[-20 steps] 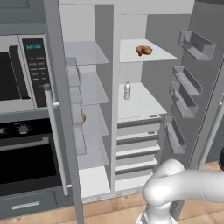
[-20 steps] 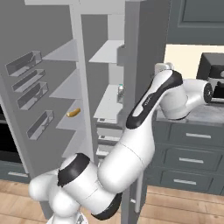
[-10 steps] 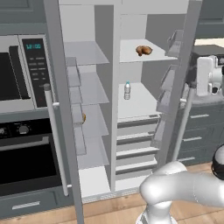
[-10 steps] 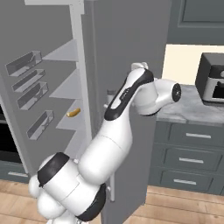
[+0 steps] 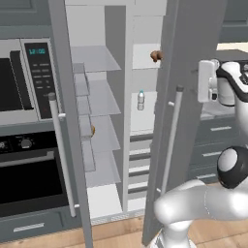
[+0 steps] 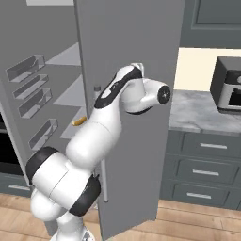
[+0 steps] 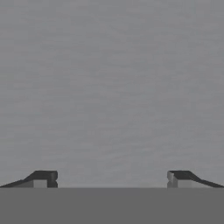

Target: Pick up the frozen chicken drumstick from the freezer, place it on any shelf in the fridge, and close the fridge and freezer doors when done.

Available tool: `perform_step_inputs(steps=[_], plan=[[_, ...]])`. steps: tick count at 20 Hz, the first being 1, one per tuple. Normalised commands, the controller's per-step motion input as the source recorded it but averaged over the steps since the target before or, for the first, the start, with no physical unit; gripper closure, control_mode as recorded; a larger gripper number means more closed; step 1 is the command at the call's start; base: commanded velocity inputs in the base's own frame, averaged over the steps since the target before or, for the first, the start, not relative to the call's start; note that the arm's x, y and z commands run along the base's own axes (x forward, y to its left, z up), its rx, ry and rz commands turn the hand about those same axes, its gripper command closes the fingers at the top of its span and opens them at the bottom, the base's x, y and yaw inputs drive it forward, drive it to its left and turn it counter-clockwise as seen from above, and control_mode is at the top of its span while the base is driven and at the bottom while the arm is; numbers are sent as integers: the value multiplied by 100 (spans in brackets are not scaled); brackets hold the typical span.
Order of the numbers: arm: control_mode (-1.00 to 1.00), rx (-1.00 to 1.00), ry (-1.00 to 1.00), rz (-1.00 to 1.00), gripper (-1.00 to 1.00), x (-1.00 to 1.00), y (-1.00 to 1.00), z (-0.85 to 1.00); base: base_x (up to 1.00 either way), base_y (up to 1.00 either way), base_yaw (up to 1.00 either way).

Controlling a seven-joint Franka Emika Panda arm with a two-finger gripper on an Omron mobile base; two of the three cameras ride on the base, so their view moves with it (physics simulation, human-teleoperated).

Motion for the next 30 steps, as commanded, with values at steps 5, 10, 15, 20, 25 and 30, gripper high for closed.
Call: perform_step_inputs(steps=[5, 10, 15, 20, 25, 30], plan=[[-100, -1, 0, -25, -100, 66, 28, 0, 0, 0, 0], [-100, -1, 0, -25, -100, 65, 36, 0, 0, 0, 0], [-100, -3, 0, -25, -100, 52, 31, 0, 0, 0, 0], [-100, -3, 0, -24, -100, 45, 28, 0, 0, 0, 0], [-100, -1, 7, -22, -100, 38, 18, 0, 0, 0, 0], [-100, 0, 7, -14, -100, -22, 3, 0, 0, 0, 0]])
